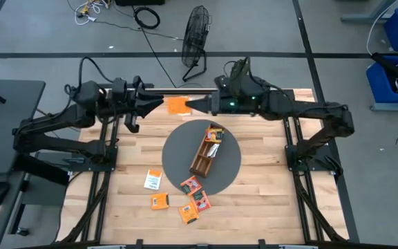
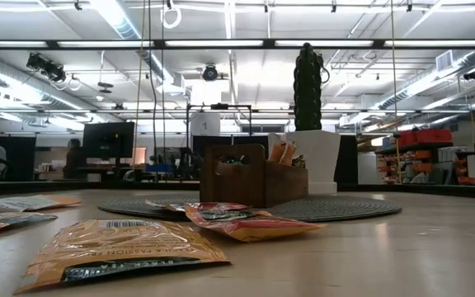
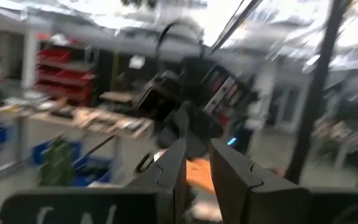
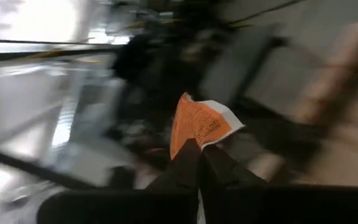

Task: Pick & Place Tea
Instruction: Put the white tea bag into the middle section of the wooden organizer

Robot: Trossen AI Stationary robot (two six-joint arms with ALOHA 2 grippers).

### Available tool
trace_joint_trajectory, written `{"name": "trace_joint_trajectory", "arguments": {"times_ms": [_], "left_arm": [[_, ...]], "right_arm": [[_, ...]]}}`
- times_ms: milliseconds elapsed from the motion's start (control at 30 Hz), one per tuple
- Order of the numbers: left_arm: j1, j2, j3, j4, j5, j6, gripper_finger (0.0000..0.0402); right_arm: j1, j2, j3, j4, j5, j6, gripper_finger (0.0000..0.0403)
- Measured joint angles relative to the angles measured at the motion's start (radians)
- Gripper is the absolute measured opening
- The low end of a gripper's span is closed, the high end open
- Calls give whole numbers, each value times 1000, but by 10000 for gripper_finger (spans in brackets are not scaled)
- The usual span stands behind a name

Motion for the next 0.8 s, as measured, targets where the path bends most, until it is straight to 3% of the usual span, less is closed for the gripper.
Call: {"name": "trace_joint_trajectory", "arguments": {"times_ms": [200, 400, 667, 800], "left_arm": [[0, -45, 0, -258, -152, 92, 76], [0, -47, -1, -429, -322, 155, 76], [0, -46, -1, -519, -507, 216, 76], [0, -46, -1, -524, -521, 294, 76]], "right_arm": [[12, -77, 0, -345, 196, 3, 0], [42, -75, -1, -523, 329, 151, 0], [100, -8, -1, -772, 407, 389, 0], [125, 44, -1, -864, 410, 512, 0]]}}
